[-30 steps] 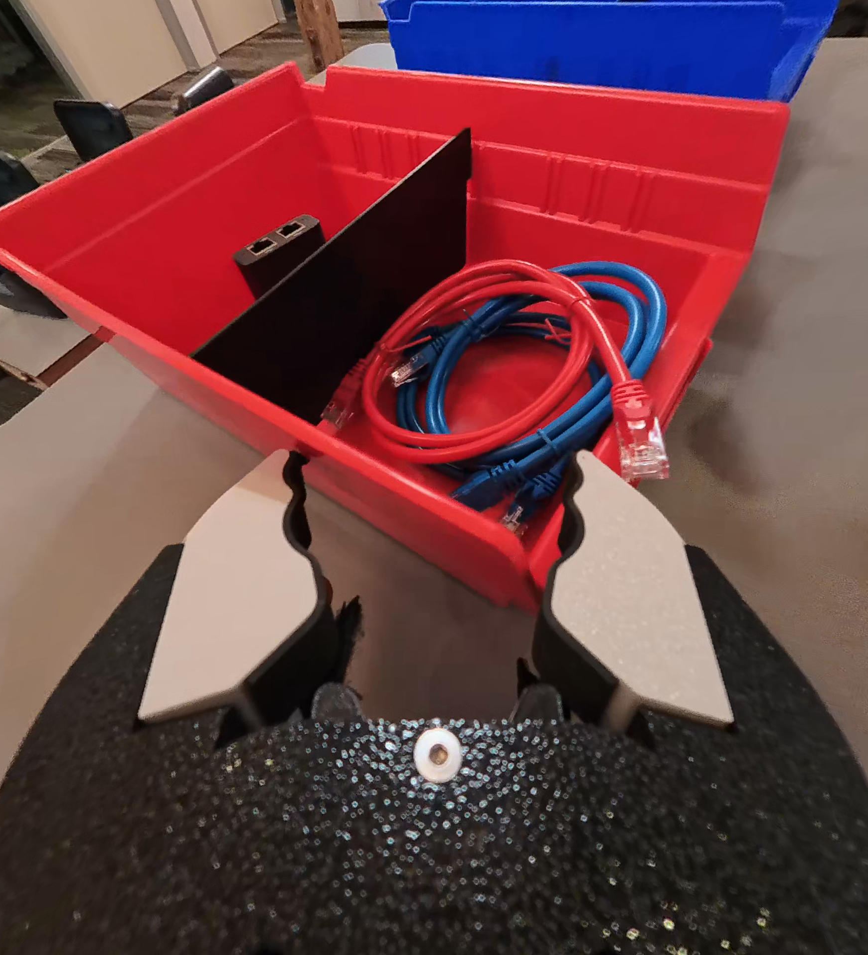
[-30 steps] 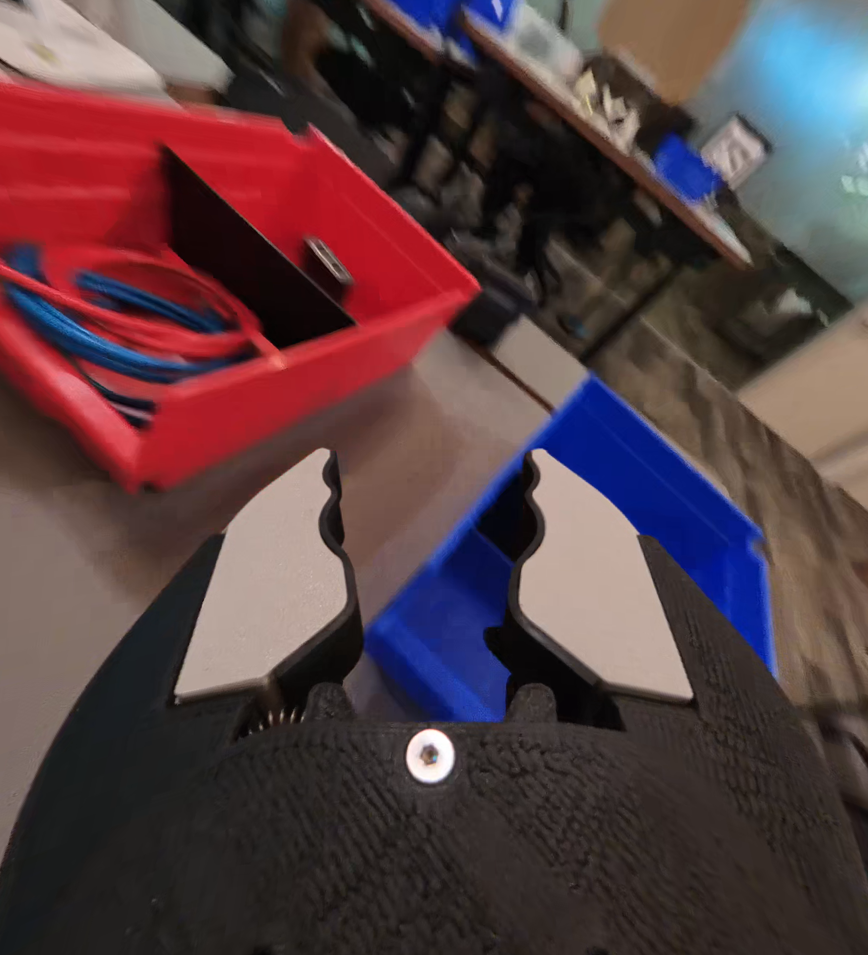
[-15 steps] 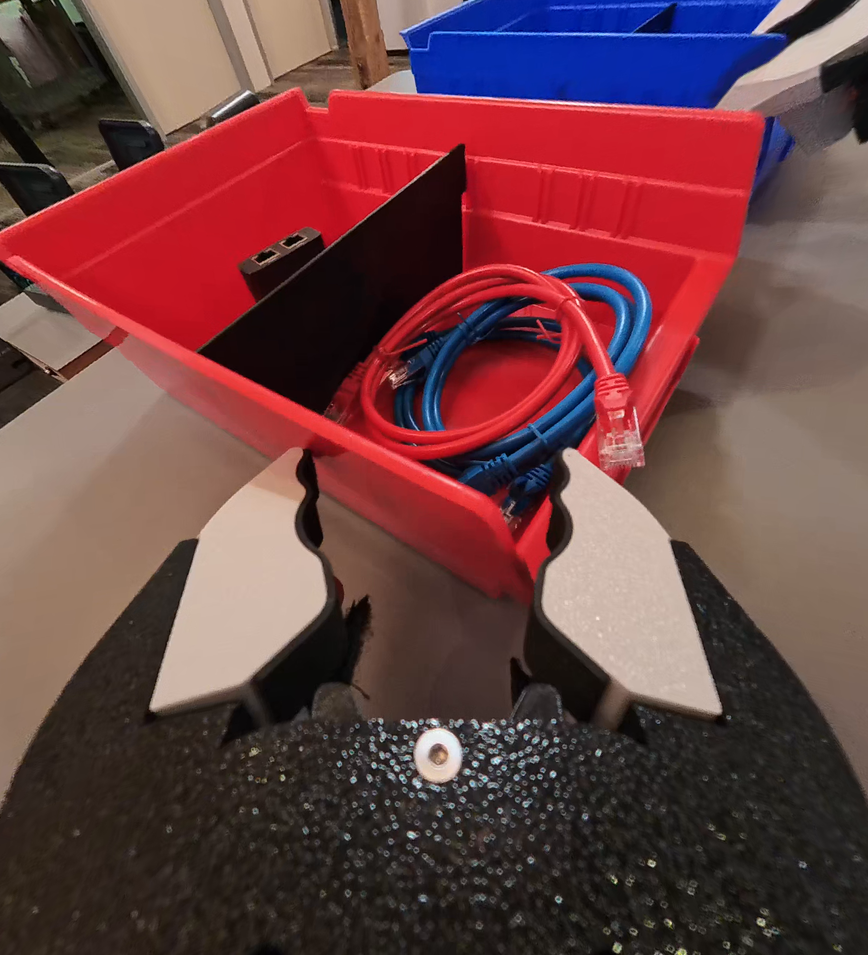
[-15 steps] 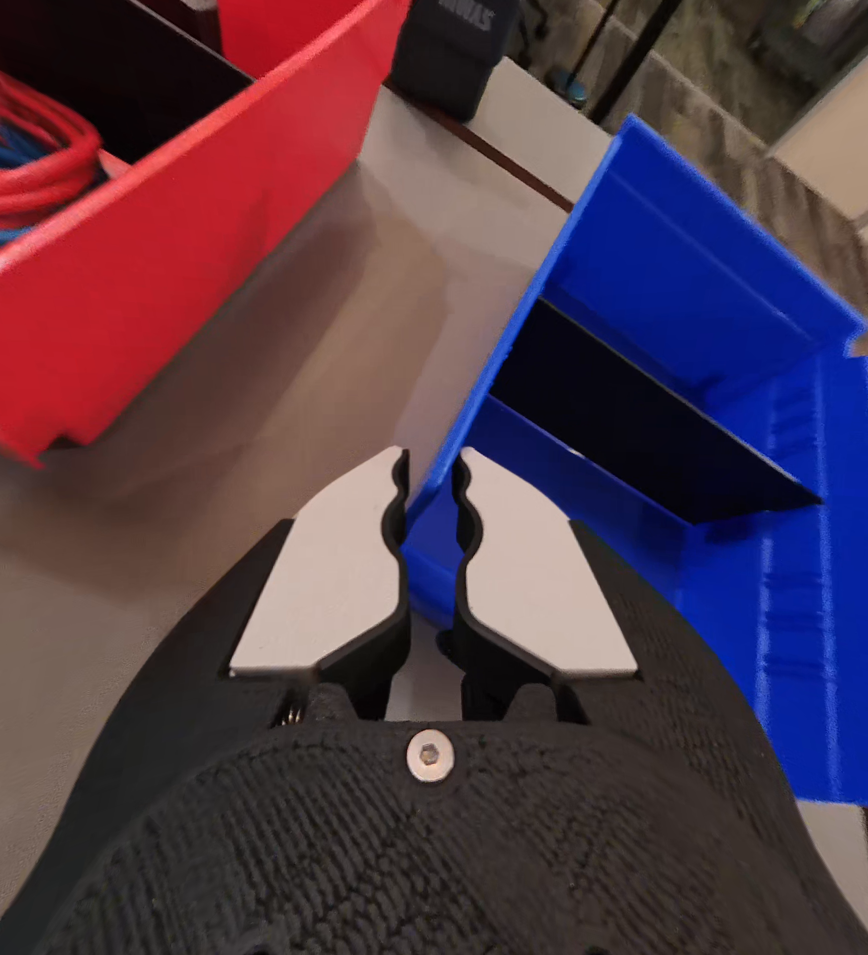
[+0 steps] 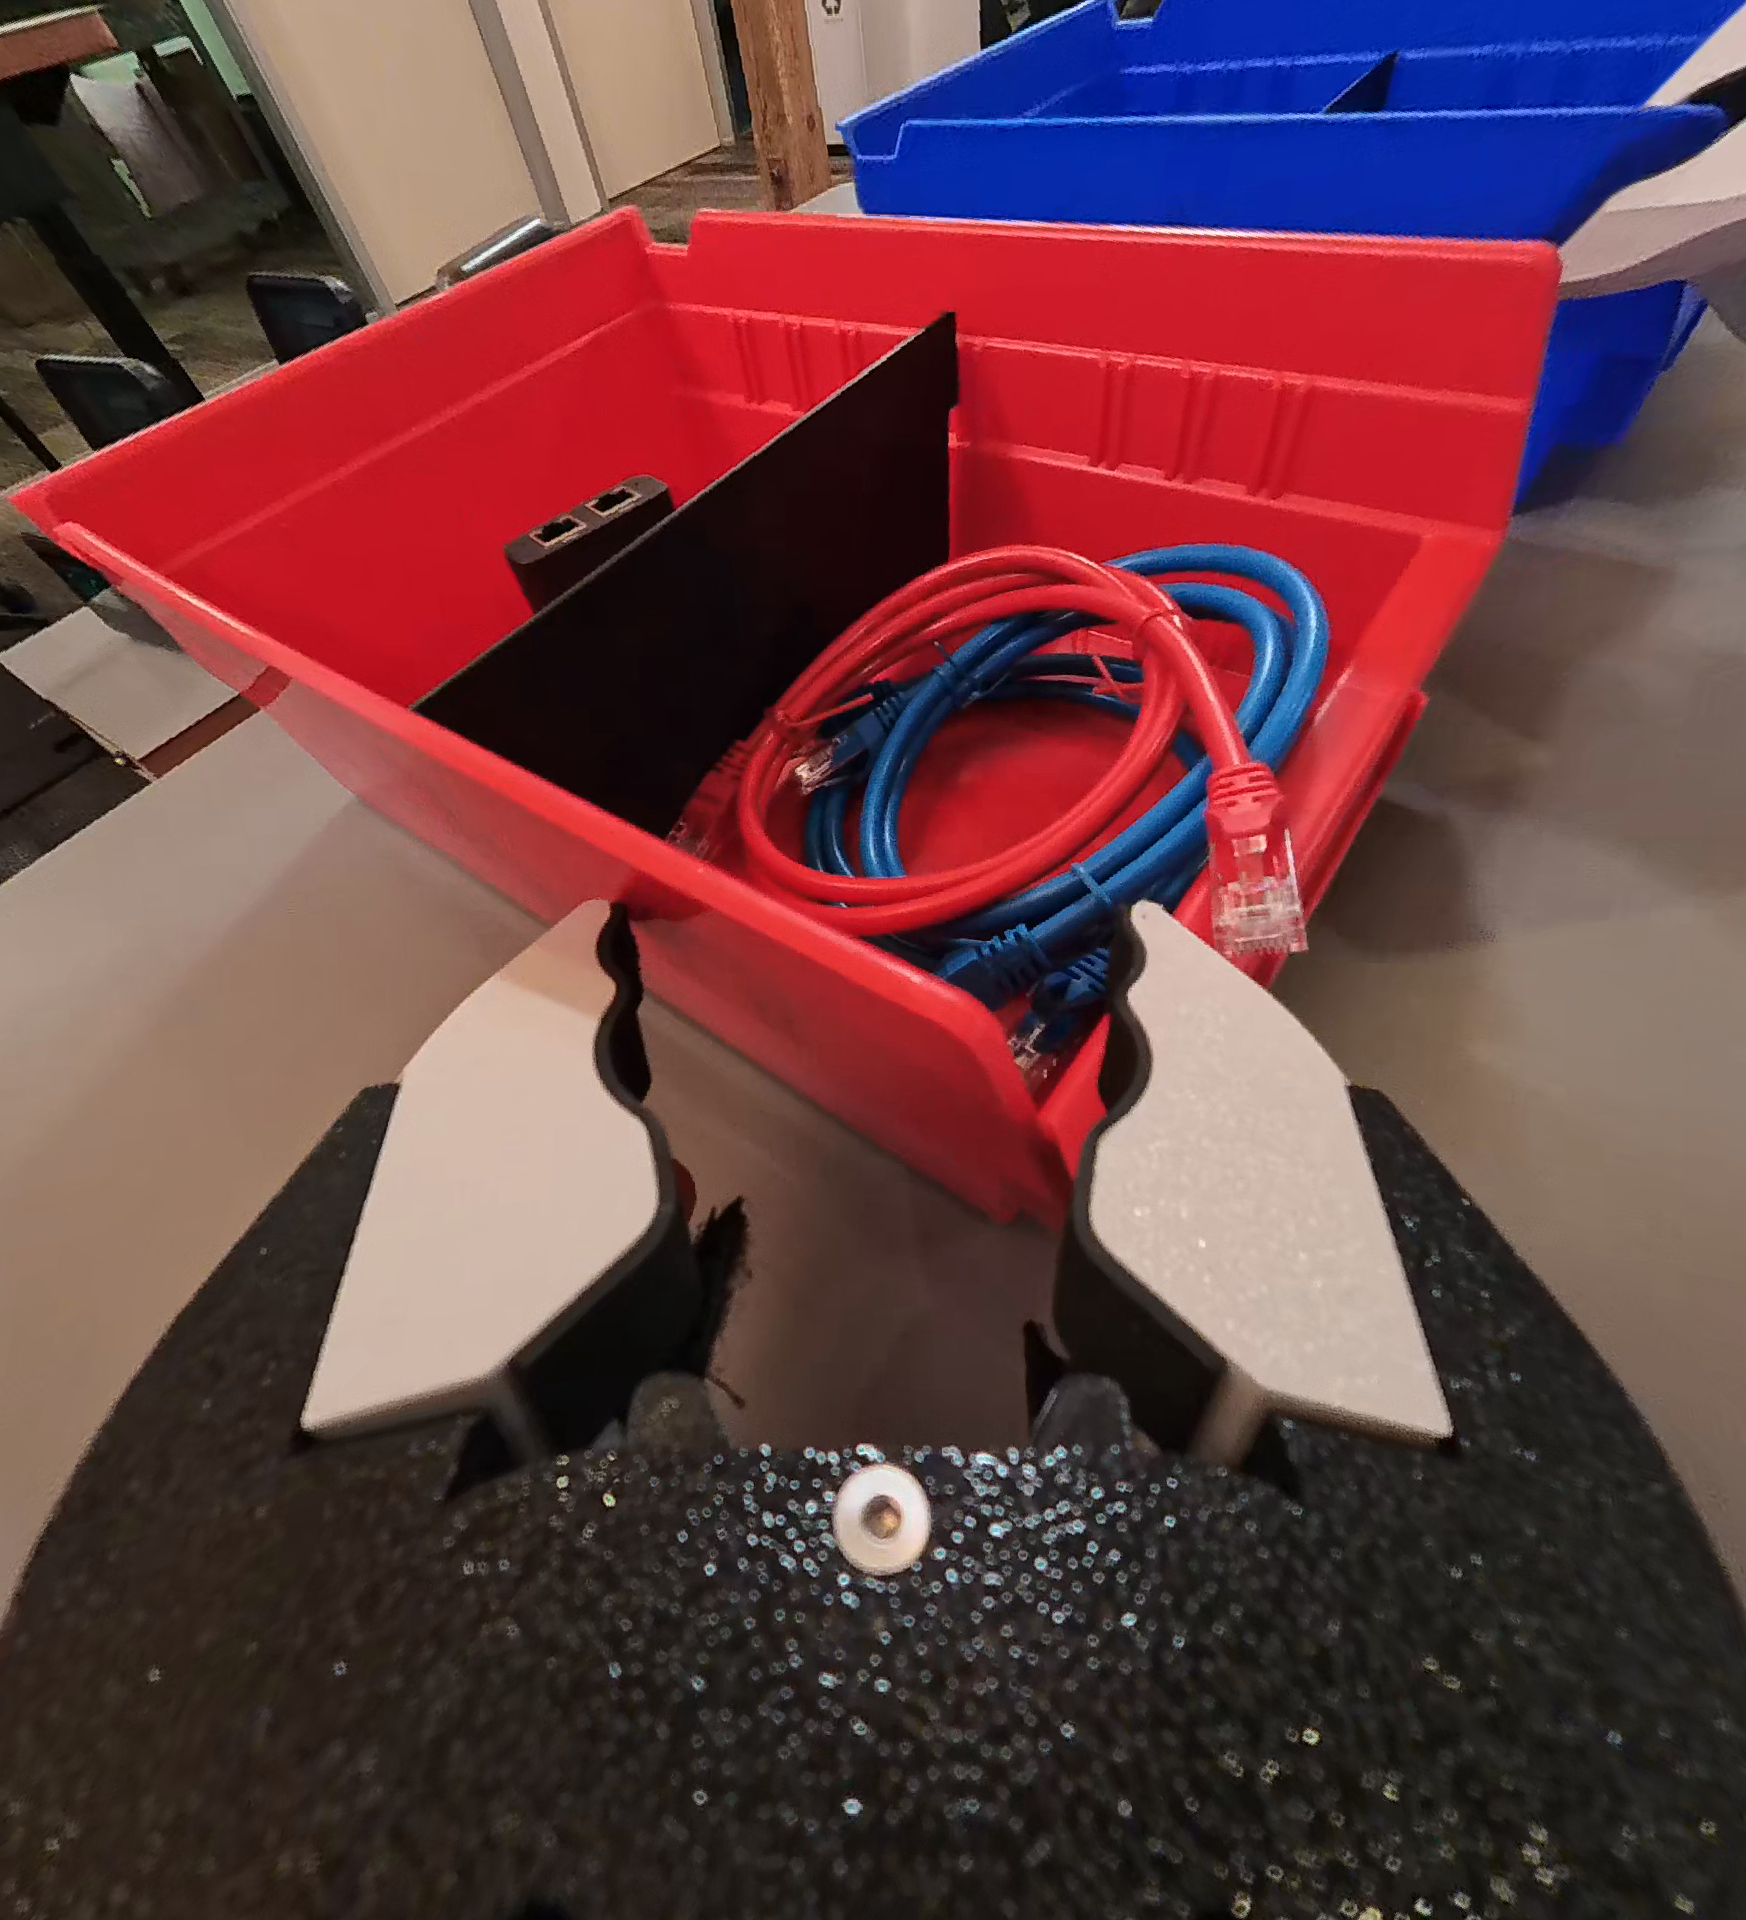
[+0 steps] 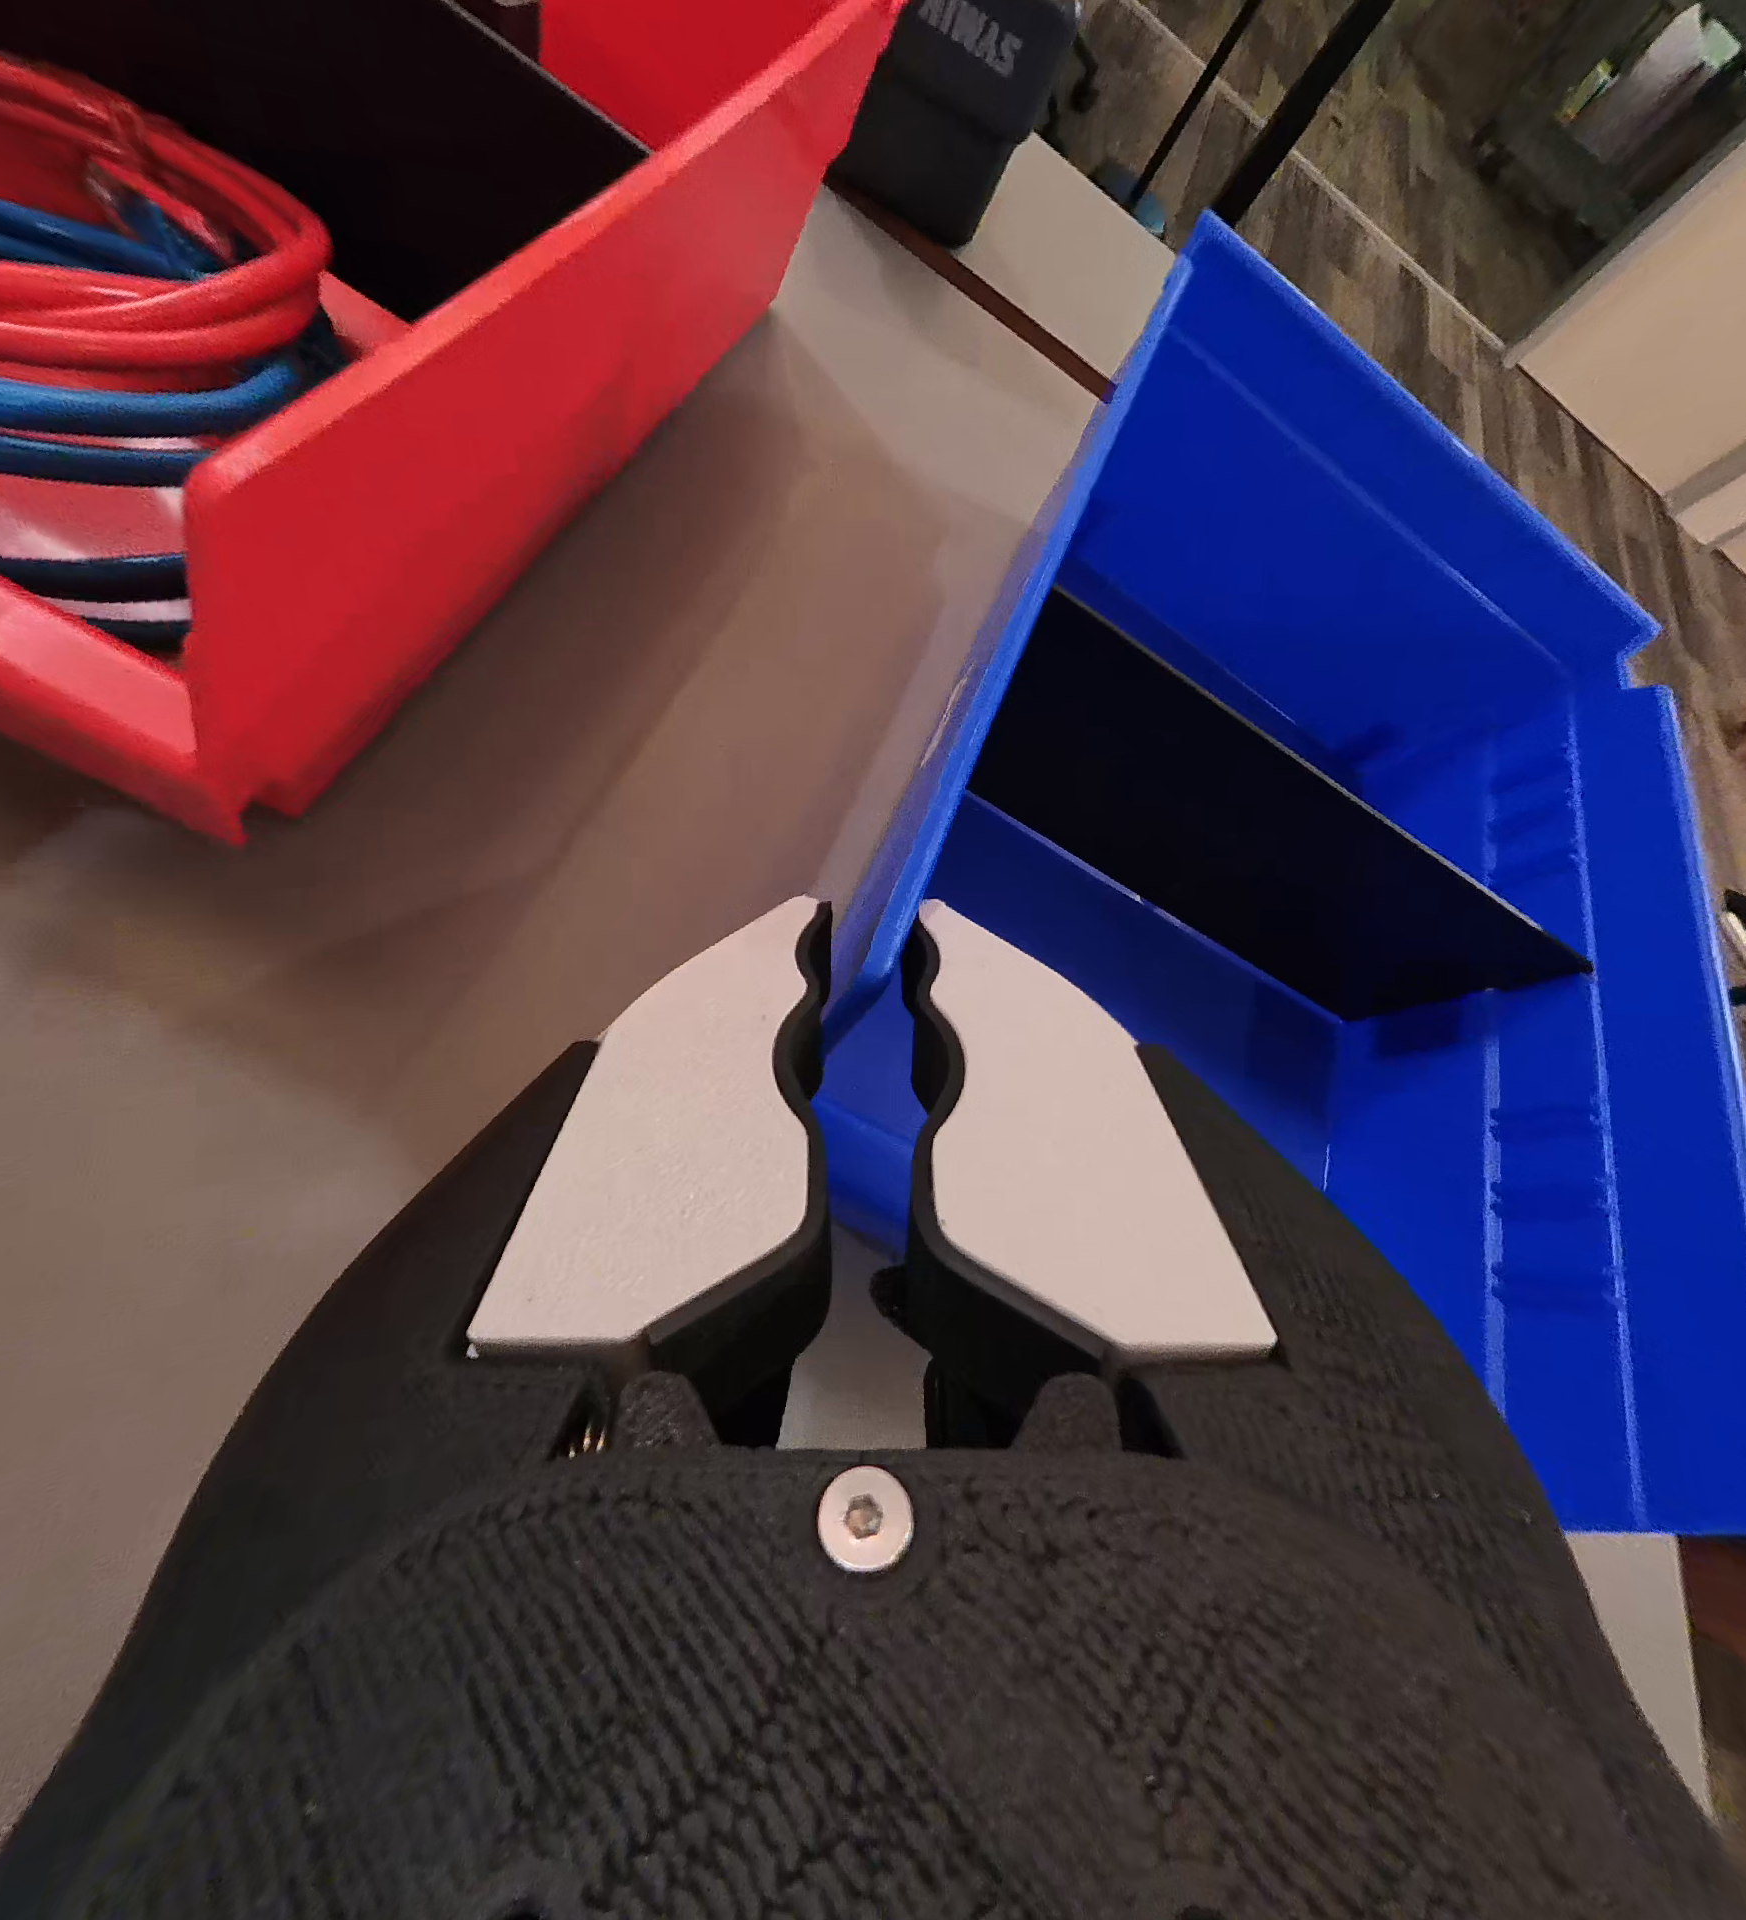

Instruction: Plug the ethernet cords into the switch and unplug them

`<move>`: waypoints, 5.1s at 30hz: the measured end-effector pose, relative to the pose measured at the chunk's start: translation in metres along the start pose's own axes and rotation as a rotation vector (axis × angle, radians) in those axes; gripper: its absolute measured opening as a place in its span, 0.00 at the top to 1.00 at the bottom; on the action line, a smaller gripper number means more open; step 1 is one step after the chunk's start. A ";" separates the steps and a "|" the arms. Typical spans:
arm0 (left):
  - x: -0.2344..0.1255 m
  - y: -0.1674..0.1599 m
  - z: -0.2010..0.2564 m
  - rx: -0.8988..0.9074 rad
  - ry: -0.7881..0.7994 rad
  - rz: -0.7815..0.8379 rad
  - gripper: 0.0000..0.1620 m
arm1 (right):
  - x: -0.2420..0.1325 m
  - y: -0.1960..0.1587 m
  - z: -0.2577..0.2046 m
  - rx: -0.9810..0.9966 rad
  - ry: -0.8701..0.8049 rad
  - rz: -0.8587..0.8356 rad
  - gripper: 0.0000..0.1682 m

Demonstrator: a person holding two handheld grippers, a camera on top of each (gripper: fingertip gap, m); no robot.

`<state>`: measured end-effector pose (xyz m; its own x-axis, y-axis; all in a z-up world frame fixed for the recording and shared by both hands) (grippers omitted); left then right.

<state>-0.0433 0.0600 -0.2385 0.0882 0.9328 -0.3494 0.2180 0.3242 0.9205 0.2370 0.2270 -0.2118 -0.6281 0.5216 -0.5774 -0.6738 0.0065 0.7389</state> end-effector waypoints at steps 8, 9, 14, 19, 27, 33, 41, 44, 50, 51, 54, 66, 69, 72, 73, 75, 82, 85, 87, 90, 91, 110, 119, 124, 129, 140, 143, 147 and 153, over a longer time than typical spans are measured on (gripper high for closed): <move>-0.032 0.010 -0.009 0.090 0.083 0.118 0.39 | -0.044 0.028 0.008 -0.045 -0.059 0.265 0.85; -0.038 0.011 -0.015 0.088 0.113 0.154 0.39 | -0.047 0.033 0.005 -0.055 -0.044 0.297 0.85; -0.049 0.007 -0.035 -0.039 0.162 0.227 0.35 | -0.035 0.071 -0.009 -0.143 0.069 0.361 0.85; -0.055 0.012 -0.029 -0.049 0.067 0.309 0.38 | 0.008 0.133 -0.028 -0.328 0.265 0.362 0.85; -0.069 0.019 -0.034 -0.116 0.016 0.476 0.43 | 0.135 0.204 -0.050 -0.599 0.620 -0.106 0.88; -0.066 0.015 -0.040 -0.094 0.069 0.448 0.43 | 0.198 0.218 -0.058 -0.663 0.681 -0.327 0.77; -0.066 0.019 -0.037 -0.080 0.084 0.458 0.44 | 0.240 0.199 -0.072 -0.753 0.699 -0.626 0.70; -0.068 0.021 -0.038 -0.089 0.086 0.469 0.44 | 0.250 0.191 -0.076 -0.787 0.680 -0.694 0.75; -0.073 0.024 -0.038 -0.110 0.062 0.488 0.45 | 0.253 0.187 -0.078 -0.838 0.704 -0.711 0.87; -0.074 0.024 -0.039 -0.109 0.067 0.491 0.45 | 0.253 0.189 -0.077 -0.842 0.687 -0.691 0.87; -0.076 0.024 -0.043 -0.108 0.095 0.499 0.45 | 0.245 0.199 -0.073 -0.861 0.652 -0.606 0.87; -0.081 0.021 -0.057 -0.179 0.129 0.508 0.45 | 0.098 0.249 -0.109 -0.944 0.579 0.291 0.87; -0.086 0.023 -0.057 -0.240 0.025 0.542 0.45 | 0.056 0.240 -0.138 -1.028 0.596 0.568 0.87; -0.091 0.027 -0.053 -0.310 -0.138 0.573 0.45 | 0.023 0.227 -0.164 -1.121 0.575 0.821 0.88; -0.093 0.028 -0.052 -0.334 -0.189 0.586 0.45 | 0.016 0.224 -0.171 -1.135 0.559 0.884 0.87; -0.096 0.031 -0.049 -0.391 -0.305 0.612 0.45 | 0.007 0.217 -0.184 -1.169 0.517 0.982 0.88; -0.095 0.030 -0.033 -0.496 -0.641 0.574 0.51 | 0.010 0.202 -0.204 -1.280 0.443 1.019 0.87; -0.091 0.030 -0.027 -0.503 -0.675 0.564 0.53 | 0.011 0.197 -0.208 -1.256 0.517 1.025 0.88; -0.090 0.029 -0.026 -0.507 -0.698 0.557 0.56 | 0.009 0.195 -0.211 -1.251 0.554 1.040 0.88; -0.090 0.027 -0.026 -0.538 -0.763 0.555 0.62 | 0.006 0.194 -0.213 -1.245 0.572 1.061 0.88; -0.090 0.026 -0.026 -0.554 -0.784 0.550 0.62 | 0.006 0.194 -0.214 -1.245 0.576 1.063 0.87; -0.093 0.022 -0.054 -0.520 -0.458 0.620 0.63 | 0.016 0.204 -0.203 -1.293 0.254 0.897 0.88; -0.102 0.029 -0.048 -0.205 -0.194 0.677 0.39 | 0.015 0.218 -0.187 -0.843 0.663 0.903 0.88; -0.113 0.038 -0.037 -0.245 -0.281 0.833 0.49 | 0.015 0.223 -0.189 -0.497 1.002 0.954 0.89; -0.126 0.039 -0.040 -0.366 -0.390 0.983 0.76 | 0.017 0.222 -0.205 -0.332 1.216 0.940 0.88; -0.120 0.032 -0.043 -0.255 -0.393 0.832 0.87 | 0.023 0.214 -0.199 -0.508 1.191 0.681 0.85; -0.118 0.032 -0.037 -0.216 -0.404 0.820 0.87 | 0.022 0.205 -0.201 -0.626 1.164 0.617 0.88; -0.117 0.032 -0.036 -0.210 -0.409 0.836 0.87 | 0.022 0.206 -0.200 -0.628 1.168 0.607 0.88; -0.119 0.034 -0.033 -0.248 -0.405 0.907 0.74 | 0.022 0.208 -0.206 -0.569 1.208 0.647 0.89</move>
<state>-0.0786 -0.0345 -0.1594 0.4515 0.7347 0.5063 -0.2974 -0.4110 0.8617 0.0025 0.0646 -0.1423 -0.6146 -0.7061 -0.3517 -0.0366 -0.4198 0.9069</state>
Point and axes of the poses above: each gripper's, where its closed fingertips meet, x out along the fingers, y out of its top, z = x × y across the jaws, the point moved 7 cm from there along -x, back along the fingers, and after that the axes turned 6 degrees about y, right-handed, at the moved point
